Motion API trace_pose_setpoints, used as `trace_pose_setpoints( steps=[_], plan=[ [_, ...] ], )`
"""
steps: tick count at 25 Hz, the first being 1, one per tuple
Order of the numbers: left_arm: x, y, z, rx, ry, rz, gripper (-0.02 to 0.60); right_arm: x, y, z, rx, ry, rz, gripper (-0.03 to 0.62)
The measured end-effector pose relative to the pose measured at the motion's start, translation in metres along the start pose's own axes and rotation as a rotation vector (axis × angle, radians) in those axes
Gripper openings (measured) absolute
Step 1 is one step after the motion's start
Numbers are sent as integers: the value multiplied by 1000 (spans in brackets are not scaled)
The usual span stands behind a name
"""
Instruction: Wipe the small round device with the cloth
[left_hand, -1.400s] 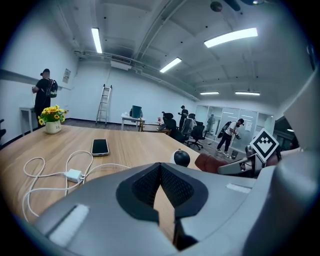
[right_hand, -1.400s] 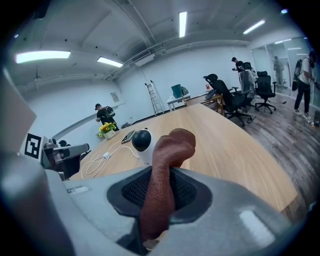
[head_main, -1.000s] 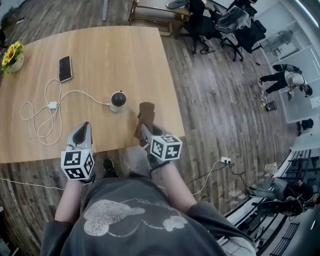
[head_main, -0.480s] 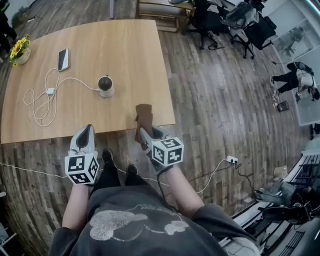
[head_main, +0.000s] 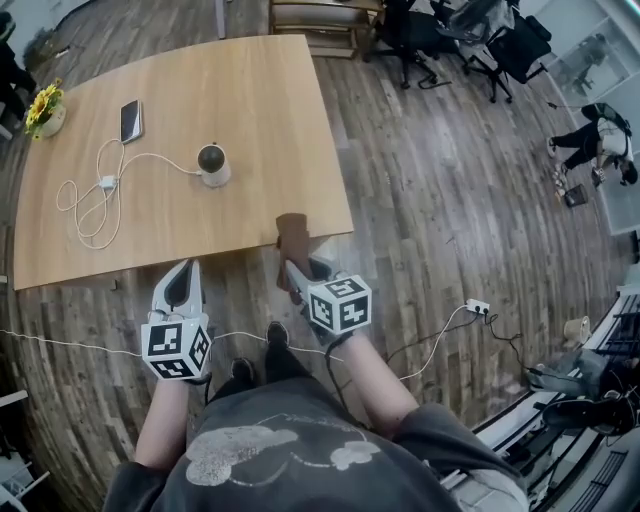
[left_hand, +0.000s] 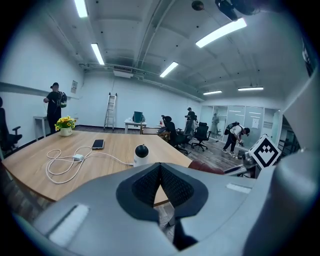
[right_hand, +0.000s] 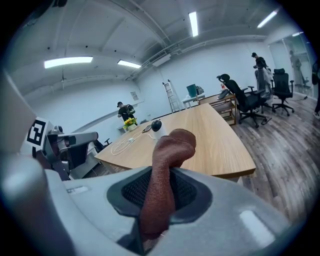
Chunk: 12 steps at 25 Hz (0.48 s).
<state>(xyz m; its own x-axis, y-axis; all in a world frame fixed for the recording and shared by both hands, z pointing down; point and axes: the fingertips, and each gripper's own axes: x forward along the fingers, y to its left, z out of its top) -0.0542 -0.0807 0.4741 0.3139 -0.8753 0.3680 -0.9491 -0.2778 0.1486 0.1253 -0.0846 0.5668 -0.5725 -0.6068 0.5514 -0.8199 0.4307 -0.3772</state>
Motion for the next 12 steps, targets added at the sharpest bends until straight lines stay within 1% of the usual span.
trace_pose_setpoints(
  steps=[6, 12],
  plan=[
    [-41, 2, -2, -7, -48, -26, 18, -16, 39, -4, -5, -61, -12, 80],
    [-102, 11, -25, -31, -69, -32, 18, -49, 92, -37, -34, -80, -24, 80]
  ],
)
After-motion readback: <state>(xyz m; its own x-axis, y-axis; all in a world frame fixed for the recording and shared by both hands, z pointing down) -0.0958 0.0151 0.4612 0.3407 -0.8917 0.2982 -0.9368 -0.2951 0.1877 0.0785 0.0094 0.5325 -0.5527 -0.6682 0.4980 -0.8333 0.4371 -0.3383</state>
